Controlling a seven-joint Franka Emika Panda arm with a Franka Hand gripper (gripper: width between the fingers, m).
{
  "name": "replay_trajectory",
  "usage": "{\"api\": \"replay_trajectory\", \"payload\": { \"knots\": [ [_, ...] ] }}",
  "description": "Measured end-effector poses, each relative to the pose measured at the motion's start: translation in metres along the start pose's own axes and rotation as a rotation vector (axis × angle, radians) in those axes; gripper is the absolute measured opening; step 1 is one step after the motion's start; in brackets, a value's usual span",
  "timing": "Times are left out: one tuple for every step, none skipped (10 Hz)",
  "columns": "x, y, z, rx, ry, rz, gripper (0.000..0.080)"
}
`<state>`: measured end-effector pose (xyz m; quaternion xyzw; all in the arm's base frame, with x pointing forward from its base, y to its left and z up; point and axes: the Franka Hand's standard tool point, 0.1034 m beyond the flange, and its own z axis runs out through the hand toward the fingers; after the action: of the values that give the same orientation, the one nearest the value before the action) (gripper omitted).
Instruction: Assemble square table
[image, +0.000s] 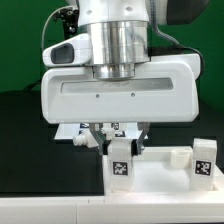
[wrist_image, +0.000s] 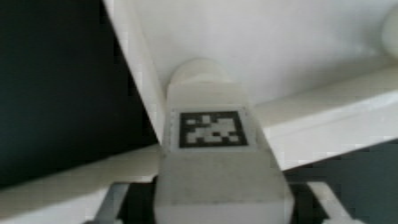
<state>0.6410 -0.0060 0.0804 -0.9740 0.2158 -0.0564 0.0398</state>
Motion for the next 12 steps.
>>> {"api": "replay_trajectory", "payload": {
  "knots": [
    [-0.001, 0.001, 0.000, -0.008, -0.002, 0.193, 0.0285],
    [-0.002, 0.001, 0.000, -0.017, -0.002, 0.374, 0.0285],
    [-0.004, 0.000, 0.001, -0.024, 0.007, 0.520, 0.0285],
    [-0.006, 0.000, 0.001, -0.017, 0.021, 0.700, 0.0285],
    [-0.008, 0.000, 0.001, 0.004, 0.030, 0.844, 0.0287],
    [-0.008, 0.002, 0.001, 0.027, 0.014, 0.917, 0.0287],
    [-0.009, 0.003, 0.000, 0.040, -0.004, 0.978, 0.0287],
    [-0.009, 0.002, 0.001, 0.039, -0.004, 0.971, 0.0346],
    [-0.012, 0.003, 0.003, 0.018, -0.005, 0.833, 0.0346],
    [-0.015, 0.003, 0.005, -0.004, -0.013, 0.653, 0.0496],
    [-0.015, 0.004, 0.004, -0.004, -0.019, 0.514, 0.0600],
    [-0.020, 0.001, 0.004, -0.020, -0.059, 0.316, 0.0634]
  ]
}}
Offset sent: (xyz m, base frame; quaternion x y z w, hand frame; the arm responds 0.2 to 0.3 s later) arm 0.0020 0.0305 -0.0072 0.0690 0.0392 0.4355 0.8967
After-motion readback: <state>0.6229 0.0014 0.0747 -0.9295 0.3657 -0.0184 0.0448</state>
